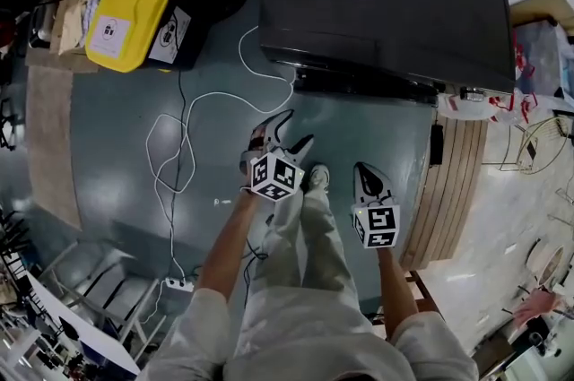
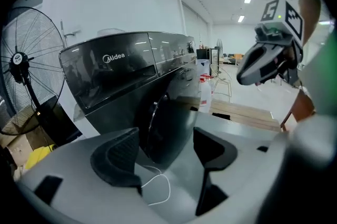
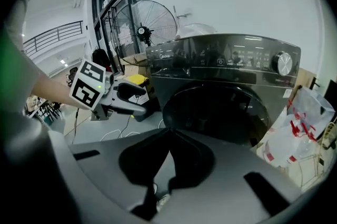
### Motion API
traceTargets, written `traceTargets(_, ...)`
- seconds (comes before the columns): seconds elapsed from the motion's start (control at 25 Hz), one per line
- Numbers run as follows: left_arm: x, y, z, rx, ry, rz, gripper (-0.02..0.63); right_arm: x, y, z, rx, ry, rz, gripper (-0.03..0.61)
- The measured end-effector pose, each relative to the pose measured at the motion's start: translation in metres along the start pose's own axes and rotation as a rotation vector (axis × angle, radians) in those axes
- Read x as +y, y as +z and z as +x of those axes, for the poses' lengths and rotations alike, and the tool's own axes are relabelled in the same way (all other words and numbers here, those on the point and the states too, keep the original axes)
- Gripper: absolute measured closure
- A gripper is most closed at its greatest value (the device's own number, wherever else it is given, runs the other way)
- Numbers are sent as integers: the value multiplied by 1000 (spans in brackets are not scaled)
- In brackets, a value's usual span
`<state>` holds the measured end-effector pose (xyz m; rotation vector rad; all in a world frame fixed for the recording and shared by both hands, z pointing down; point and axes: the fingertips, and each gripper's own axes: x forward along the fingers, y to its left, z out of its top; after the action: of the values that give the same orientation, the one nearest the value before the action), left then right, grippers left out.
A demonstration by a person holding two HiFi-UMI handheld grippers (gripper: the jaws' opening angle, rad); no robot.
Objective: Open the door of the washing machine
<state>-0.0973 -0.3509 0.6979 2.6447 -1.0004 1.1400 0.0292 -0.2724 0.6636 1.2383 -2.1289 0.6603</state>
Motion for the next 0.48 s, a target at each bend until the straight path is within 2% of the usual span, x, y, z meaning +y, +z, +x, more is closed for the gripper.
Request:
traceTargets(0.24, 7, -9, 45, -12, -18, 29, 311, 4, -18, 16, 15, 14, -7, 580)
traceTargets(0.48, 22, -33, 91, 13, -15, 18, 311, 0, -37, 32, 34, 13, -7, 580)
